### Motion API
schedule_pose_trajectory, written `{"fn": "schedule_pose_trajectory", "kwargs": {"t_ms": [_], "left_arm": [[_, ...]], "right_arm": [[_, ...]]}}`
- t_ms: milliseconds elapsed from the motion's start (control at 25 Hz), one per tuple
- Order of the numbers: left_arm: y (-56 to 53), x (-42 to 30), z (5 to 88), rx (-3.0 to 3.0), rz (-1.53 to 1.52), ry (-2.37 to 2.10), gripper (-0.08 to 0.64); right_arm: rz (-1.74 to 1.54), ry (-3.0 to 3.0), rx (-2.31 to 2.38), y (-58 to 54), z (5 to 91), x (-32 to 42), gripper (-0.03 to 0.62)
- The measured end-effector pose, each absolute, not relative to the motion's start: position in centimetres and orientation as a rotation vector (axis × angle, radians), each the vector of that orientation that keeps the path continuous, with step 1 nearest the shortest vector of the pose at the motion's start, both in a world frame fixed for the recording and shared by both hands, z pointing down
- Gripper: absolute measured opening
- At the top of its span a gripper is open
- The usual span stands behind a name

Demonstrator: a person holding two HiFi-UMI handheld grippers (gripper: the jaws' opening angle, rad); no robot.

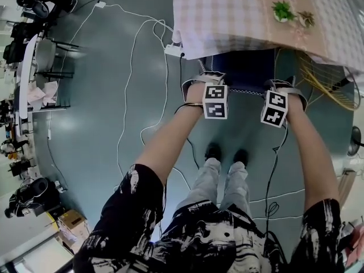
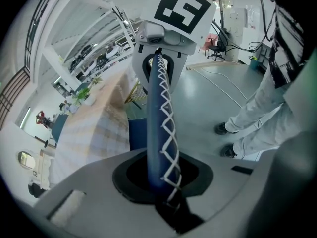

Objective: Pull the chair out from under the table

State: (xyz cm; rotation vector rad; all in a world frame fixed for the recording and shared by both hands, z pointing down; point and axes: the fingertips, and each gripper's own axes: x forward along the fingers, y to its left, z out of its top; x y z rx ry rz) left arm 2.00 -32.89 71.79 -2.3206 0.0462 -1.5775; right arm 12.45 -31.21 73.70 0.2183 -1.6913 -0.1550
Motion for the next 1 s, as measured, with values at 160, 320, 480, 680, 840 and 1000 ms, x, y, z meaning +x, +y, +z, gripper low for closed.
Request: {"fn": "schedule_pose_trajectory", "kwargs": {"t_ms": [160, 320, 480, 680, 840, 1000], "left_arm": [[-29.5, 1.8, 71.8, -2.325, -1.582, 0.050, 0.063], [-26.4, 1.6, 71.7, -2.331, -1.585, 0.057, 0.063], [-23.1, 1.3, 71.5, -2.337, -1.588, 0.064, 0.063], [-19.0, 0.9, 71.4, -2.342, -1.590, 0.063, 0.063], [-15.8, 0.5, 71.4, -2.351, -1.596, 0.062, 0.064], [-12.7, 0.0, 71.2, -2.360, -1.606, 0.073, 0.063]], "right_arm": [[-0.149, -1.694, 0.205, -27.8, 73.8, 12.3, 0.135], [-0.142, -1.693, 0.196, -24.6, 73.7, 12.1, 0.135], [-0.141, -1.692, 0.188, -21.3, 73.5, 11.7, 0.135], [-0.137, -1.692, 0.179, -17.2, 73.5, 11.3, 0.135], [-0.133, -1.692, 0.168, -14.0, 73.4, 11.0, 0.135], [-0.145, -1.697, 0.145, -11.1, 73.4, 10.6, 0.135]]}}
